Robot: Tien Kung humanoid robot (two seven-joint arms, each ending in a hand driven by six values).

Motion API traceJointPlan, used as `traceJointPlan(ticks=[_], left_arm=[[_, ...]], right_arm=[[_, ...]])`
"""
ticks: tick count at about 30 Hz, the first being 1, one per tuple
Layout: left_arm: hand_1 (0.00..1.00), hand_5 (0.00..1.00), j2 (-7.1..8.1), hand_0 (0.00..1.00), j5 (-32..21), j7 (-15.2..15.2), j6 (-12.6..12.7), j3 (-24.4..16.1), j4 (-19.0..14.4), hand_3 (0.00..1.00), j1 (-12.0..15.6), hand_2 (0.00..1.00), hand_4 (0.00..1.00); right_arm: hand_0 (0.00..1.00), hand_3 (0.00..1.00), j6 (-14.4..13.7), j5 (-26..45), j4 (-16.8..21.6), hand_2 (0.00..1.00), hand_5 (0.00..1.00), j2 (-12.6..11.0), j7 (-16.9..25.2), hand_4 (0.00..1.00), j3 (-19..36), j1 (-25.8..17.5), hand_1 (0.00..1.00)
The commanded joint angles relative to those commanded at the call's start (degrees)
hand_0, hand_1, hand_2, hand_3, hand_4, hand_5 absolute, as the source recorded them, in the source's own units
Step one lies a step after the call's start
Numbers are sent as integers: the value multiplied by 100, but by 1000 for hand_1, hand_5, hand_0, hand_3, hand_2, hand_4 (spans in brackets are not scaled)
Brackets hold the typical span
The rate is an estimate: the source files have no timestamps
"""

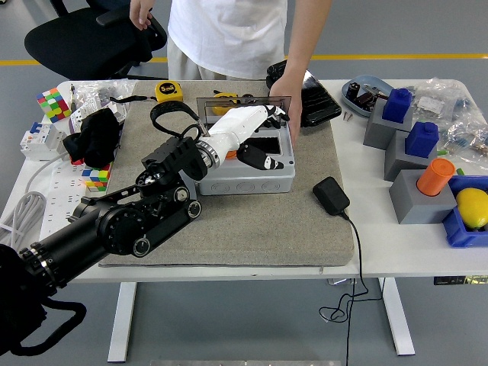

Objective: Fetch the battery,place it into the box,close the lid of the box

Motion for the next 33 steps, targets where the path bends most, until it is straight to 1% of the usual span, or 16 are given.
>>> traceJointPlan(ticks=[5,6,7,10,11,12,17,18,21,23,24,28,29,30,33], left_arm=[[580,168,0,398,-106,-37,9,-265,-575,613,289,556,998],[559,175,0,394,-127,-52,14,-315,-682,556,349,541,948],[559,175,0,394,-135,-69,17,-390,-824,556,436,541,948],[559,175,0,394,-100,-78,25,-567,-1085,556,634,541,948],[602,188,0,466,-100,-78,28,-628,-1167,559,710,554,975],[602,188,28,466,-87,-76,29,-693,-1248,559,793,554,975],[602,188,388,466,-33,-75,32,-1068,-1552,559,1207,554,975],[699,177,468,568,-27,-77,29,-1144,-1604,574,1290,645,981],[699,177,707,568,-3,-69,3,-1335,-1729,574,1530,645,981],[699,177,814,568,12,-58,-6,-1426,-1790,574,1651,645,981],[759,184,888,684,27,-55,-11,-1495,-1840,620,1741,741,976],[759,184,1086,684,62,-25,-37,-1651,-2006,620,1983,741,976],[759,184,1125,684,63,-22,-39,-1669,-2041,620,2033,741,976],[780,204,1165,704,59,-18,-38,-1680,-2077,626,2085,766,969],[780,204,1273,704,18,-14,-38,-1668,-2157,626,2206,766,969]], right_arm=[[577,547,-2,-8,-1,654,489,-5,4,932,9,0,626],[577,548,-1,-7,-2,654,488,-3,3,932,10,1,627],[577,548,-1,-9,-2,654,488,-1,3,932,16,2,627],[577,548,-2,-19,-1,654,488,-1,5,932,28,11,627],[576,548,-3,-21,-1,654,488,-1,7,932,31,14,627],[576,548,-3,-25,0,654,488,-3,7,932,37,18,627],[576,548,-3,-30,-2,654,488,-13,7,932,40,26,627],[578,548,-2,-30,-2,654,488,-14,6,932,38,26,627],[578,548,-1,-35,-2,654,488,-16,8,932,45,24,627],[578,548,1,-38,-2,654,488,-18,7,932,41,25,627],[579,548,1,-38,-2,654,488,-18,8,932,42,23,627],[579,548,4,-42,-1,654,488,-24,11,932,40,36,627],[579,548,4,-43,-1,654,488,-25,10,932,41,39,627],[575,550,5,-45,0,654,487,-27,10,935,45,41,627],[575,550,5,-42,0,654,487,-38,10,935,36,41,627]])
